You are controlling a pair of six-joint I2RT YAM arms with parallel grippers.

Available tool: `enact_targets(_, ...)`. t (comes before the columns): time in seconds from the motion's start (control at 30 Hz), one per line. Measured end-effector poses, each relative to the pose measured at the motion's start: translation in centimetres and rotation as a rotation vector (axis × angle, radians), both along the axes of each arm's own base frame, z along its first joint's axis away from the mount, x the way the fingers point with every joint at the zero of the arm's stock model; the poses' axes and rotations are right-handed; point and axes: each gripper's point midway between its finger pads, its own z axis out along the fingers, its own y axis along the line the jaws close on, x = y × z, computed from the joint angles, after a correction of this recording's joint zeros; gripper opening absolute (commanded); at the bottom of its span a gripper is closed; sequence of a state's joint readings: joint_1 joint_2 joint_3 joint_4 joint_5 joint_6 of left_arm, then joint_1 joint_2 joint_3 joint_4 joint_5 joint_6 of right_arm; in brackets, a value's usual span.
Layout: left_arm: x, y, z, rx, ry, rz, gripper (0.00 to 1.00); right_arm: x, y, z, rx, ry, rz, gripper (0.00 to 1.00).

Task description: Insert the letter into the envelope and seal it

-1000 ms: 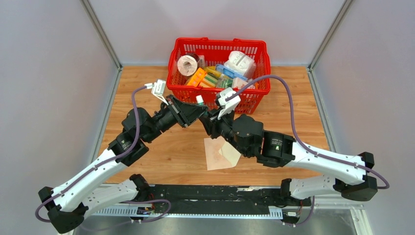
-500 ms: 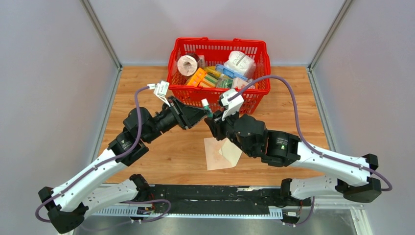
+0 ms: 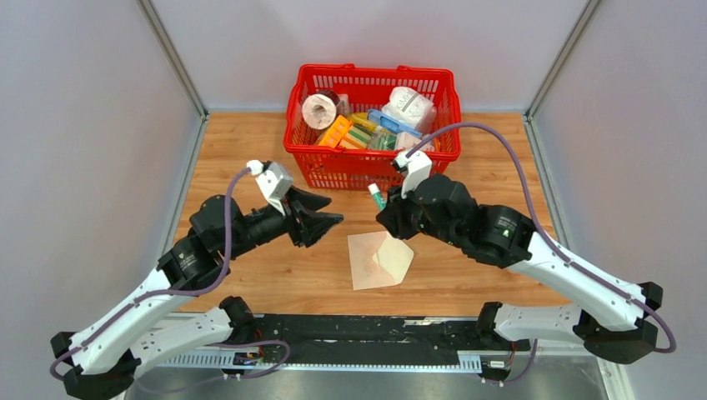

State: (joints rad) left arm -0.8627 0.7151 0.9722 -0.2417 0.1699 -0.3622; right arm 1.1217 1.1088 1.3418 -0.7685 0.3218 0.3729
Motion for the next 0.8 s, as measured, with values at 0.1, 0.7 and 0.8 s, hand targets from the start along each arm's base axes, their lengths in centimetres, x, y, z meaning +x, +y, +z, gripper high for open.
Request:
enact_targets(0.1,-0.2,-0.7,-1.0,0.130,-0.140,-0.017,0.61,-0.4,-1.8,-0.9,0.005,0.110,0.010,0.00)
enact_targets(0.7,-3.4,-8.3,-10.0,0.746,-1.075,-0.231,0.65,-7.5,-4.5,-8.0,-0.004,0.638,0.163,0.00)
enact_targets(0.8,-3.8,-8.4,-10.8,0.768,-1.116,-0.257,0.65,-7.9,-4.2,-7.9,0.001,0.663,0.187,0.00)
